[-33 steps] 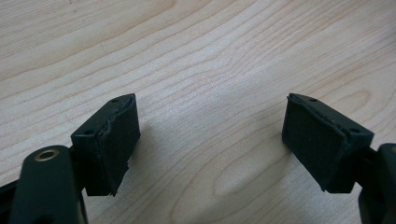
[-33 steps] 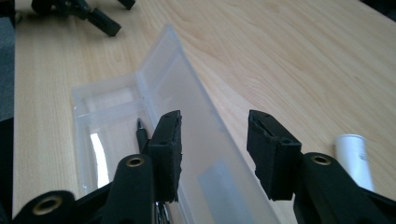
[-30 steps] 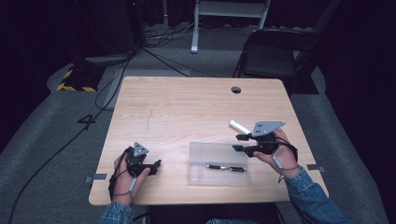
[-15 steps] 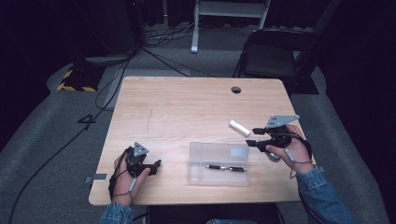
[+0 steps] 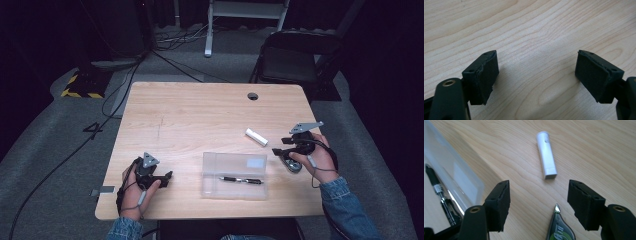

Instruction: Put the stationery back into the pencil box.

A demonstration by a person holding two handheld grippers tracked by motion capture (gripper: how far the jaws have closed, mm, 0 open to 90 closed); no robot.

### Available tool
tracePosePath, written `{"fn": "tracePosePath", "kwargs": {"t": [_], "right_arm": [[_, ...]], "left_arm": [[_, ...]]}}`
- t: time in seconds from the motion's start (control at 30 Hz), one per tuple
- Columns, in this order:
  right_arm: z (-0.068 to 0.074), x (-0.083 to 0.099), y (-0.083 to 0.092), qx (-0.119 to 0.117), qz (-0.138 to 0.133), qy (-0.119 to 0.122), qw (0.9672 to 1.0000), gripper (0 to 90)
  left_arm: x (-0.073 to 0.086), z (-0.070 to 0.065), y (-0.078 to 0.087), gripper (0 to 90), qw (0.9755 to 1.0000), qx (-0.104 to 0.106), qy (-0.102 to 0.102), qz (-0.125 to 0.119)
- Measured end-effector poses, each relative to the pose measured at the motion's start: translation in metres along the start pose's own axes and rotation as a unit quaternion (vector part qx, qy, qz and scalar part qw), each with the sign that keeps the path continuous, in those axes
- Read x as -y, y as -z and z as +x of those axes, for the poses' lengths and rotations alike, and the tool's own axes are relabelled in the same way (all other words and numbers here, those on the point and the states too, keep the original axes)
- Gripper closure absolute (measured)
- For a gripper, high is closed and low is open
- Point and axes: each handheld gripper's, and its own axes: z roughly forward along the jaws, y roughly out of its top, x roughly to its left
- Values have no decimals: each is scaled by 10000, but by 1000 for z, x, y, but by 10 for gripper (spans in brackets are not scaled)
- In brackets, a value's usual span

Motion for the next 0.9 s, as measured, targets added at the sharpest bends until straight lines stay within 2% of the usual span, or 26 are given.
{"fn": "tracePosePath", "kwargs": {"t": [0.2,0.47,0.67,0.9], "right_arm": [[-9,8,-7,135,268,-200,9993,357],[-15,15,-15,199,507,-317,9980,347],[-23,23,-17,415,801,-666,9937,342],[-23,27,-22,397,1072,-724,9908,339]], "left_arm": [[0,0,0,194,10000,1,2,2],[0,0,0,194,10000,1,2,2],[0,0,0,194,10000,-3,-1,-1],[0,0,0,194,10000,1,1,2]]}}
